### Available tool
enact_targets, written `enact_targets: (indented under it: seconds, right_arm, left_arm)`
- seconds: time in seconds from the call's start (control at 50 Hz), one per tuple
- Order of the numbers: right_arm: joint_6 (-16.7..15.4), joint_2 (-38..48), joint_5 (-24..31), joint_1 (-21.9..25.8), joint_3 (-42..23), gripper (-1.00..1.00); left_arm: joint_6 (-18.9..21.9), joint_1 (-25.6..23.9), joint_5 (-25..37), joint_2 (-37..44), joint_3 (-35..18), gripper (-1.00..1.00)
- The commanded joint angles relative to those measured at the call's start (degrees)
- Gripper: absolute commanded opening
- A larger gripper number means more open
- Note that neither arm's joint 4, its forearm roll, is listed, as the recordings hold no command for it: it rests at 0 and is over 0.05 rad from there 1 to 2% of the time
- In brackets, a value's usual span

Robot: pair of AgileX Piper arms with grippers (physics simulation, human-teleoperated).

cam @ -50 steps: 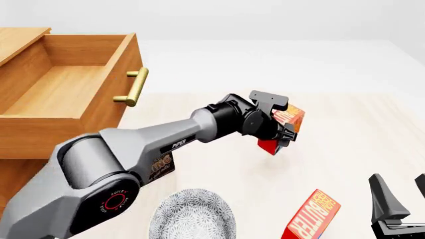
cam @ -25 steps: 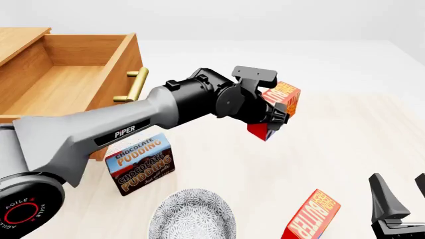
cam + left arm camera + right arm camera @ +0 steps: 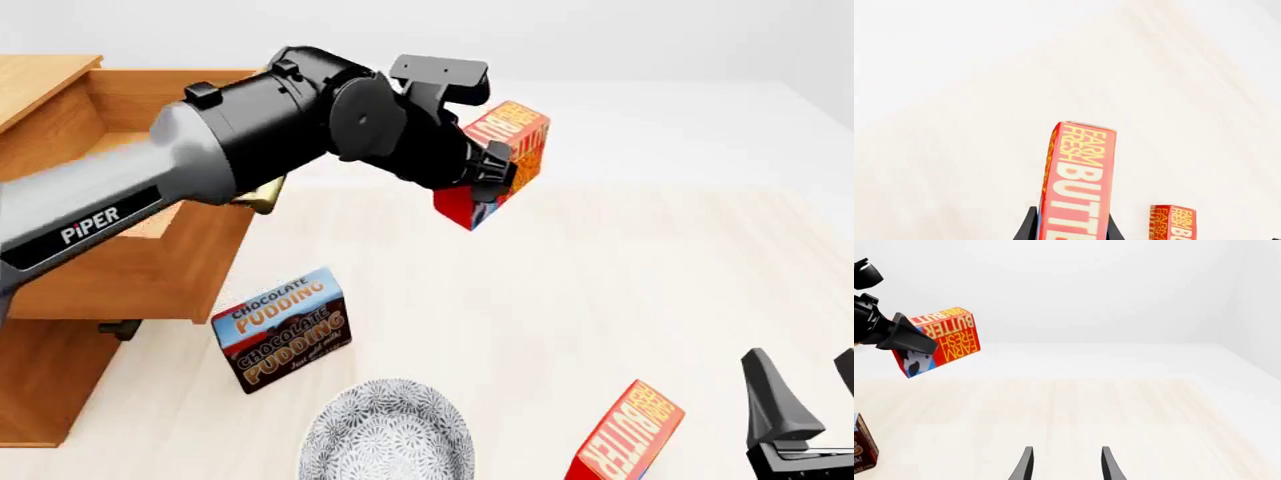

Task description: Put the butter at the front in the top drawer of the cabinet and close it.

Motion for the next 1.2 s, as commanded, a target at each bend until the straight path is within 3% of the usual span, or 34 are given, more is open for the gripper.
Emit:
enact_targets:
  seconds: [0.02,0.32,0.58,1.2]
  right_arm:
    - [0.02,-0.78,0.69,-0.03,0.06,1.00]
    - [0.03,-0.88,0.75,-0.03,0.12,1.00]
    - [0.02,-0.73,0.59,-0.04,0.12,1.00]
    - [0.02,-0.70,0.58,-0.03,0.12,1.00]
  left_arm:
    - [3.02,3.66,4.51,-3.65,-2.83,-1.00]
    - [3.67,8.90,9.51,-5.92,-6.04,-1.00]
    - [3.50,13.91,9.30,-10.84,-1.69,-1.00]
    - [6.45,22.48,16.70,-18.05,-3.72,-1.00]
